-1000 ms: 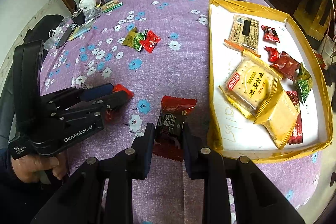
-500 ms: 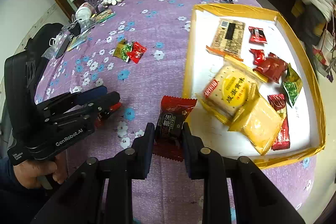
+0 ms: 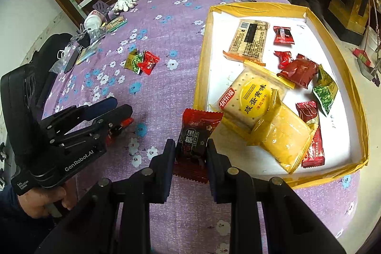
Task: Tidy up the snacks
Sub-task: 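Hold both red candies above the tablecloth and turn toward the tray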
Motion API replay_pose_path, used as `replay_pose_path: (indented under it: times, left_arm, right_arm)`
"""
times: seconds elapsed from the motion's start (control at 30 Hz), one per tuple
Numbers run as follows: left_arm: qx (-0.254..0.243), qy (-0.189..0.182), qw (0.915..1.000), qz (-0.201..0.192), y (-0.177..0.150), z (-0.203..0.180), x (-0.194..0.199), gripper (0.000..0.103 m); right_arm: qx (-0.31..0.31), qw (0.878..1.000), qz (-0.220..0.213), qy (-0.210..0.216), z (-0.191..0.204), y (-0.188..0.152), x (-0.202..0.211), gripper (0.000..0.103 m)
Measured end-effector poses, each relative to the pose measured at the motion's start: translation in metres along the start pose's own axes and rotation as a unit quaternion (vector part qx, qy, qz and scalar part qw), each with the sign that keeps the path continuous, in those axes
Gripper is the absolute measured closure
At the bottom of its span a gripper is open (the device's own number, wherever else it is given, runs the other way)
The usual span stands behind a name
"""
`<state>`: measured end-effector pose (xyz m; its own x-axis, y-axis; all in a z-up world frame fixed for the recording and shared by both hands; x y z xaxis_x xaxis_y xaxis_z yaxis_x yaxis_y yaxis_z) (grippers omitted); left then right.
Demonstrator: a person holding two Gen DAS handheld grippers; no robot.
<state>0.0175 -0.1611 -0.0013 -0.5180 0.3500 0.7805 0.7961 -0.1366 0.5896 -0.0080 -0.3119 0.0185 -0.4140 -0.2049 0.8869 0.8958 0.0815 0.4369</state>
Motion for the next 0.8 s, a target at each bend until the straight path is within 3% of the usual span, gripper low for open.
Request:
replay_pose_path:
  times: [0.53, 0.8]
  left_arm:
    - [-0.01, 0.048, 0.9988, 0.01, -0.008, 0.014, 0.002, 0.067]
    - [0.008, 0.039, 0.9991, 0.012, -0.01, 0.025, 0.002, 0.067]
  right_arm:
    - [0.007, 1.0, 0.002, 0.008, 0.008, -0.001, 0.0, 0.079]
    - [0.01, 1.0, 0.002, 0.007, 0.012, 0.0, -0.002, 0.079]
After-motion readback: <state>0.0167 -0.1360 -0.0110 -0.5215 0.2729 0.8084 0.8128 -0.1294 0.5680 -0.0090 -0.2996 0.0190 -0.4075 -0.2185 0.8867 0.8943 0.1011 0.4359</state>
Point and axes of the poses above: each gripper's, at about its wrist camera, not at the fingertips, and x roughly against the way its jaws point, z to its left, y to its top, the point moved 6 cm from there along -x, roughly the way its jaws point, and after that the axes turned 6 degrees about -y, right-handed, at the moved point
